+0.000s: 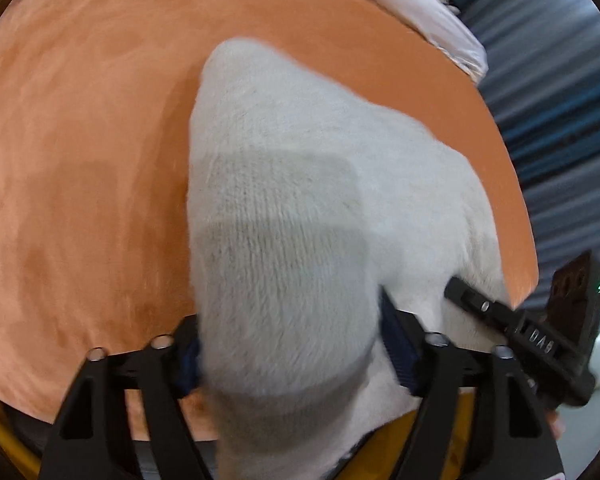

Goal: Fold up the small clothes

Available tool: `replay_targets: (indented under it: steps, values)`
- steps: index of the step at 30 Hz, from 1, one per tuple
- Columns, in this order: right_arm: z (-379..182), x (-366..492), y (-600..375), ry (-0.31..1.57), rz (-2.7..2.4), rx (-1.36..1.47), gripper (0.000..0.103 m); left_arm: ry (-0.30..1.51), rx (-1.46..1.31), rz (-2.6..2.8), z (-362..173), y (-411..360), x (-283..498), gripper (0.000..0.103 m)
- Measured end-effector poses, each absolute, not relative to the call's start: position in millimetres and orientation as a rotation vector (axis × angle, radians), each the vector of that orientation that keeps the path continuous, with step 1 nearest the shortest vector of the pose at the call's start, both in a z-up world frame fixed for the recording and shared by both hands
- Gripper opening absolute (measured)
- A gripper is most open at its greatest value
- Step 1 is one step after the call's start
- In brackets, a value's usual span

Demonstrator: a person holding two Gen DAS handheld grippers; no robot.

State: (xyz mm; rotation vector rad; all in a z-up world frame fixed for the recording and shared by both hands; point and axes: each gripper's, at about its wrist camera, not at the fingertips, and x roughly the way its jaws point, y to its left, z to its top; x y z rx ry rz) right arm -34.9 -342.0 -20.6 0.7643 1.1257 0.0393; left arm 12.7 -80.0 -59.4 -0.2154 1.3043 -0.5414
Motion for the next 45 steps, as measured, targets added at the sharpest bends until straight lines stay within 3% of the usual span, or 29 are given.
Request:
replay_targets:
  steps: [3,15,20,22,23,25,27,29,32,36,38,42,45]
  values:
    - [20.9,-37.9,-334.9,1.037,0.074,0.718,0.03,1.238,-0.225,-0.624,-24.4,-77.7,5.8,0.051]
    - [211.1,-41.7,-282.2,0.604,0.252,0.532,0.029,0.758,-0.209,-0.763,161.9,-26.3,-16.7,0.049]
    - [237.4,-4.4,-253.2,0.504,0.323,0.527,0.032,0.607,-0.18,-0.712,203.4,18.0,-1.6,0.05]
    - [214.3,25.7,-244.8,0.544,0.316,0.549,0.037,0.629,-0.168,-0.634,182.2,31.8,29.6,0.053]
    - [187.3,47.0,-240.7,0.598,0.285,0.565,0.042,0.648,-0.17,-0.605,170.6,33.5,41.6,0.059]
    - [126.8,75.6,-237.5,0.738,0.193,0.6,0.053,0.795,-0.156,-0.499,109.1,43.7,81.1,0.063]
    - [54.0,86.8,-233.0,0.955,0.065,0.606,0.047,0.942,-0.133,-0.377,51.7,54.3,98.0,0.055]
    - [25.4,65.2,-232.5,0.996,0.031,0.637,0.045,1.006,-0.119,-0.312,13.1,73.0,83.7,0.056]
    - [16.5,26.2,-227.6,1.008,0.041,0.623,0.044,1.035,-0.171,-0.289,-13.8,97.6,47.4,0.056]
    - [28.3,17.5,-216.4,1.01,0.052,0.511,0.043,1.024,-0.222,-0.272,-12.2,102.2,36.1,0.056]
    - [39.1,26.2,-201.9,1.001,0.056,0.434,0.038,1.011,-0.193,-0.253,-4.6,91.4,43.4,0.056]
    - [44.2,52.0,-169.9,0.999,0.072,0.293,0.018,0.993,-0.086,-0.214,-3.0,71.4,50.4,0.056]
    - [39.1,65.8,-156.2,1.017,0.07,0.236,0.015,1.007,-0.053,-0.188,-10.4,66.2,61.3,0.056]
